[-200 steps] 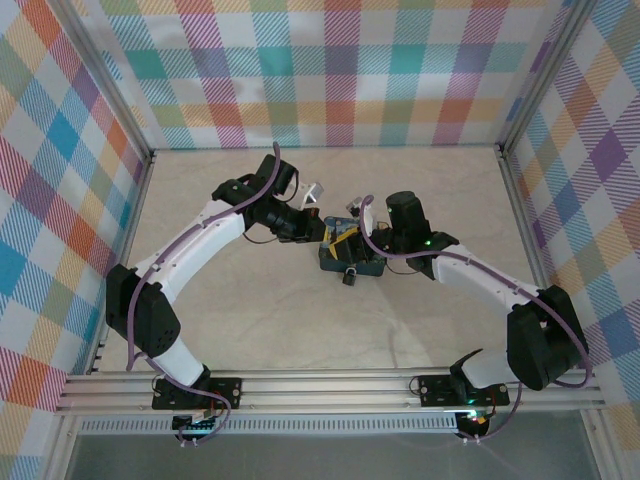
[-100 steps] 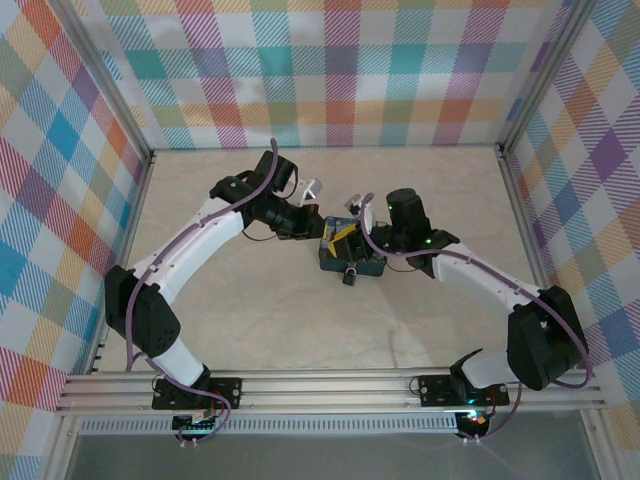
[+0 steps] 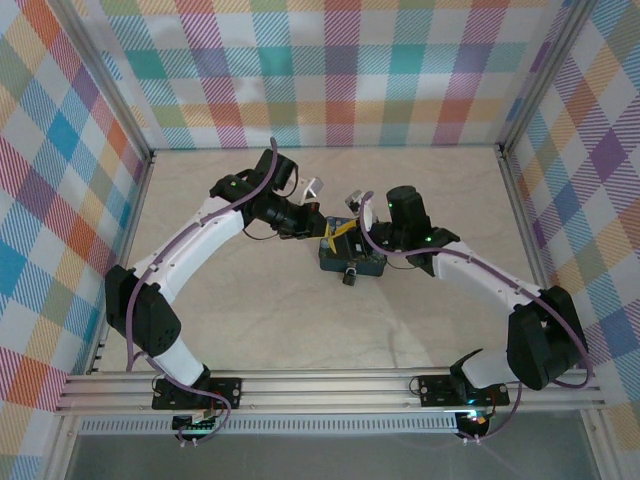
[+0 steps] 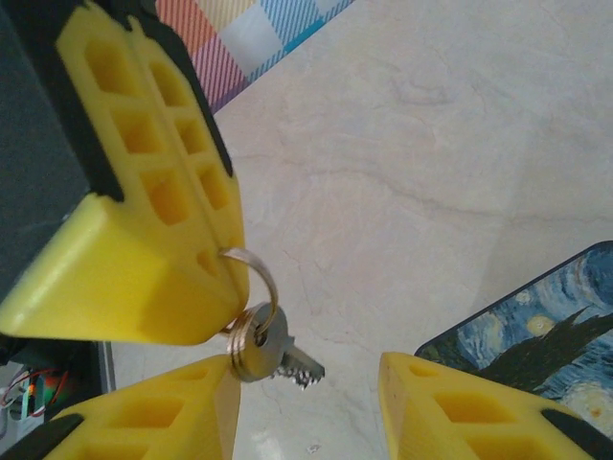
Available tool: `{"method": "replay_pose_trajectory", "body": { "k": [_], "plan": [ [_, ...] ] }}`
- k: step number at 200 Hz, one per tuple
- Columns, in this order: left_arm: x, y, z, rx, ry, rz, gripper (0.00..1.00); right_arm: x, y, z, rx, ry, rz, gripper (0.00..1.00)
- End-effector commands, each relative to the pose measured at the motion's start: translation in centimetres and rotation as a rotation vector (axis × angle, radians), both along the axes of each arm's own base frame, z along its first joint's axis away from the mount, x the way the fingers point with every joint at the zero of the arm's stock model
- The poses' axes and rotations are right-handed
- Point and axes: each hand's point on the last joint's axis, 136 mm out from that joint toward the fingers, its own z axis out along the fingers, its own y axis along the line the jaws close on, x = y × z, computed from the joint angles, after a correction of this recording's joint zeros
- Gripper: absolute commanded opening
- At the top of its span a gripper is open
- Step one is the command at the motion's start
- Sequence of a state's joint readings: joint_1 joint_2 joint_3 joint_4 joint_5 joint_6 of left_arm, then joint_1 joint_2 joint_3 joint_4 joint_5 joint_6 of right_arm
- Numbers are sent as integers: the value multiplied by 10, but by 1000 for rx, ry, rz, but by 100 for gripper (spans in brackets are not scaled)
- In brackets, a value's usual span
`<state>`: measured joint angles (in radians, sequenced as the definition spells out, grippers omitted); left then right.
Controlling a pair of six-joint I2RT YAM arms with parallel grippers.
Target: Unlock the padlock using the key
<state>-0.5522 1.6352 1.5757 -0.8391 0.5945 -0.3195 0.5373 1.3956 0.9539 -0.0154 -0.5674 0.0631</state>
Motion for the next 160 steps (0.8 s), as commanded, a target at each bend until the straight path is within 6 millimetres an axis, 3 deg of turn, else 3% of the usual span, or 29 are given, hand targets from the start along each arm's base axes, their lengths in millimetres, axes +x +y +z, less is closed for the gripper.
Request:
{"method": "replay_pose_trajectory", "body": {
  "k": [1, 74, 160],
  "plan": [
    [-3, -5, 8, -25, 12, -19, 0, 8, 6, 13, 16, -56, 8, 42],
    [-9, -8, 3, -29, 41, -38, 0, 9, 12, 21, 64, -76, 33, 38],
    [3, -1, -14, 50, 42, 8, 3, -14, 10, 14, 83, 18, 87, 14]
  ]
}}
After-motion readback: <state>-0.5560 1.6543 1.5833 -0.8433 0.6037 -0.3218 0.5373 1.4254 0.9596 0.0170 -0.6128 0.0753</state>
